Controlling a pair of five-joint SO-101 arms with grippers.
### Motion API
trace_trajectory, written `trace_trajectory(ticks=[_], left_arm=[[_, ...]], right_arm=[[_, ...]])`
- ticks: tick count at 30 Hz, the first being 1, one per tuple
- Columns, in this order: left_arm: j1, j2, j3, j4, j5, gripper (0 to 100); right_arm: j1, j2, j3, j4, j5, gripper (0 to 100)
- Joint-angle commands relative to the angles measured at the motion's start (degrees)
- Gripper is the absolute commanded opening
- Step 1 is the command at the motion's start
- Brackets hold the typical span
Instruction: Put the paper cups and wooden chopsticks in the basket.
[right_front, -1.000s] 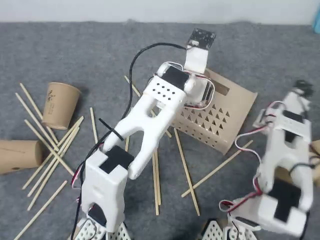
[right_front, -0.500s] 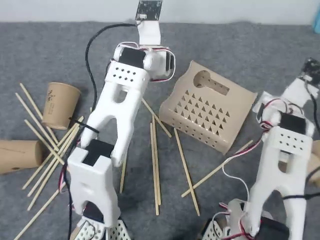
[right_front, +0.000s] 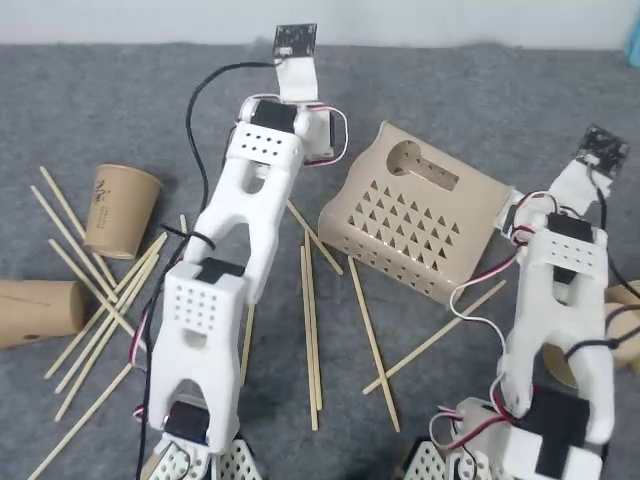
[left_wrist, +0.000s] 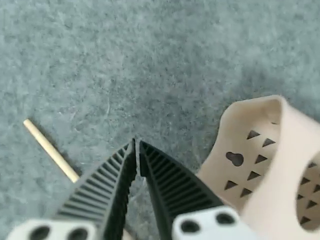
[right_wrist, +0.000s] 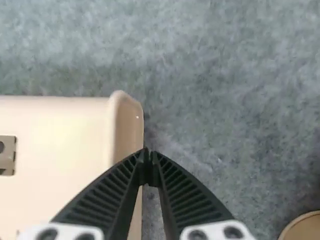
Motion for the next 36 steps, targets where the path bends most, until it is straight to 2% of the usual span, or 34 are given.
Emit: trace_trajectory(ticks=[1,6,15,23,27,31,36], left_arm=[[0.0,3.3,-7.5,1.3,0.4,1],[0.3,8.2,-13.8,4.1,0.4,1],[0.4,13.8,-19.0,5.0,0.4,1],[0.7,14.4,-18.7,5.0,0.4,1],[1.2,14.4,-18.5,5.0,0.4,1],[1.1,14.4,-18.5,4.8,0.3,1],[0.8,14.4,-18.5,4.8,0.3,1]], right_arm=[[-1.8,-1.8,-2.5,-0.2,-0.6,1.7],[-5.8,-6.5,-2.5,4.1,-0.4,1.7],[-6.2,-0.8,1.0,-3.8,0.1,1.7],[-4.8,-0.4,0.1,-3.5,2.5,1.4],[-1.7,-7.3,-2.3,2.5,0.4,1.3],[-4.0,-17.2,-1.3,6.2,-3.1,1.6],[-9.2,-21.6,6.9,-0.3,-1.5,1.6]])
